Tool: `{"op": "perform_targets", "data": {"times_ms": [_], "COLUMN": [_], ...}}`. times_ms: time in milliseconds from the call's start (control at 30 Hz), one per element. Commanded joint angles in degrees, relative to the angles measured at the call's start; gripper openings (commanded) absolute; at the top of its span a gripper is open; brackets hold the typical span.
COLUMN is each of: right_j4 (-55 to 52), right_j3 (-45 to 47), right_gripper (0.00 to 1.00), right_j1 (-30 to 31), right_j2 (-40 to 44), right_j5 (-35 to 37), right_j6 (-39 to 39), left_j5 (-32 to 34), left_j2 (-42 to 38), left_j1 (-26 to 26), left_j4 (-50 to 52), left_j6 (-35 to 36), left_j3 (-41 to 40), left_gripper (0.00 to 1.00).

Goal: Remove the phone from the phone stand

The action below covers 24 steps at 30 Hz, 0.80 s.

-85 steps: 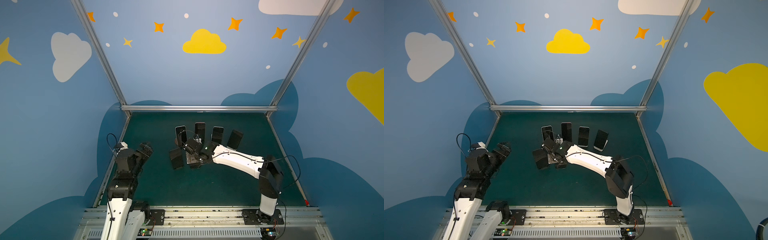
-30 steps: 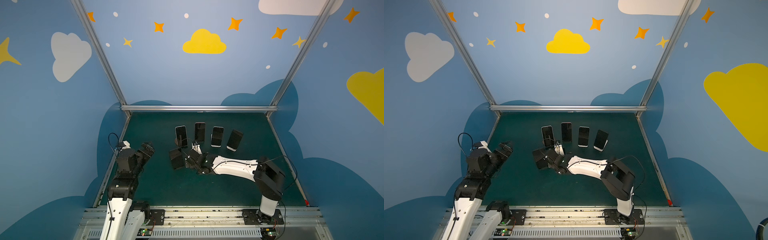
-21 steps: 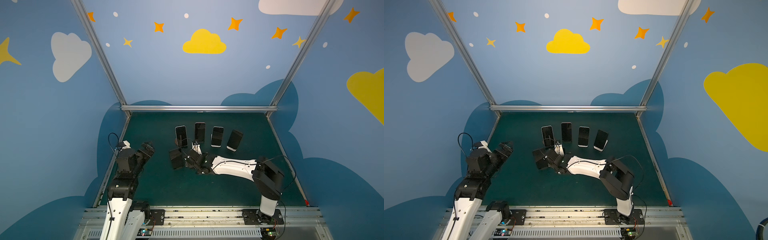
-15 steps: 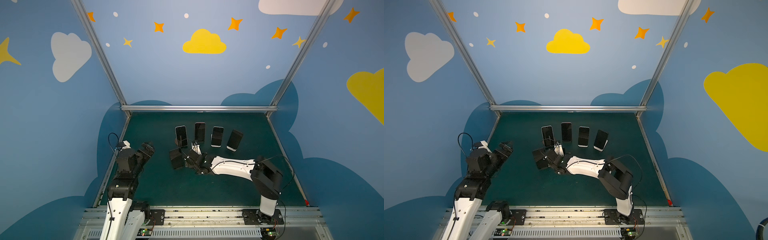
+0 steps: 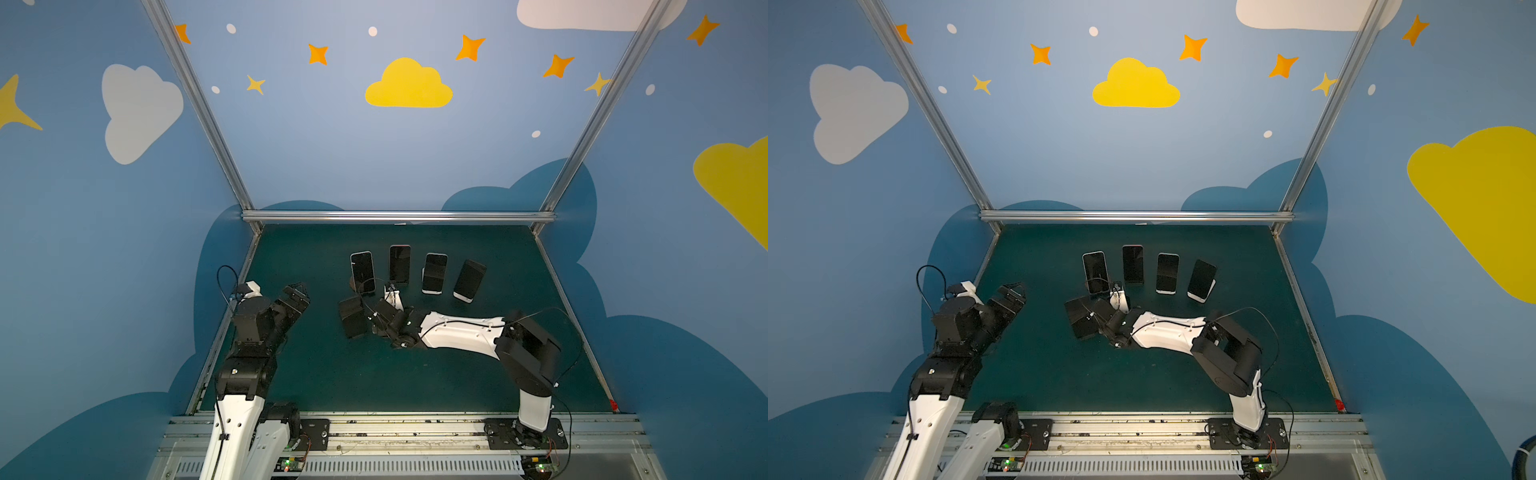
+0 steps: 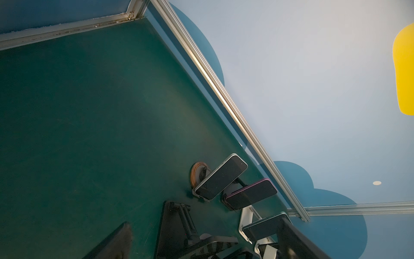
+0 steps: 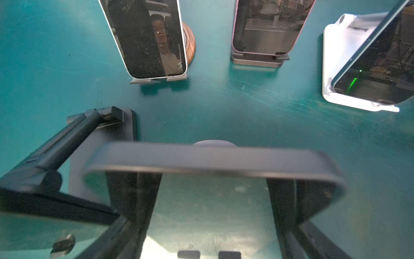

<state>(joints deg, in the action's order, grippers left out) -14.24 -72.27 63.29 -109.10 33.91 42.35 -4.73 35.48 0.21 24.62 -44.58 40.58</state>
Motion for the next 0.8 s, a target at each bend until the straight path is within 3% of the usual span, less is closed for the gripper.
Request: {"op": "perform_targets", "data": {"times_ms": [0,467,767], "right_j4": [0.35,1.68,1.89], "right_j3": [0.37,0.73,1.65], "right_gripper": [0.82,0.81,0.69], "right_j1": [-0.34,-0.18,0.43], "right_j2": [-0.92,-2.00,-0.91], "right_j5": [1.07,0.44,1.93], "right_j6": [1.30,1.59,1.18], "left_j5": [-0.54,-0.72,-0.89], "left_j2": [-0.06,0.20,0.29], "left_j1": [-0.21,-0.21,-0.21], "left_j4": [-0.78,-0.80,-0.98], "left_j6": [0.72,0.77,0.64], "left_j3": [-0.06,-0.06,-0.15], "left_gripper": [1.00,1.00,1.00]}}
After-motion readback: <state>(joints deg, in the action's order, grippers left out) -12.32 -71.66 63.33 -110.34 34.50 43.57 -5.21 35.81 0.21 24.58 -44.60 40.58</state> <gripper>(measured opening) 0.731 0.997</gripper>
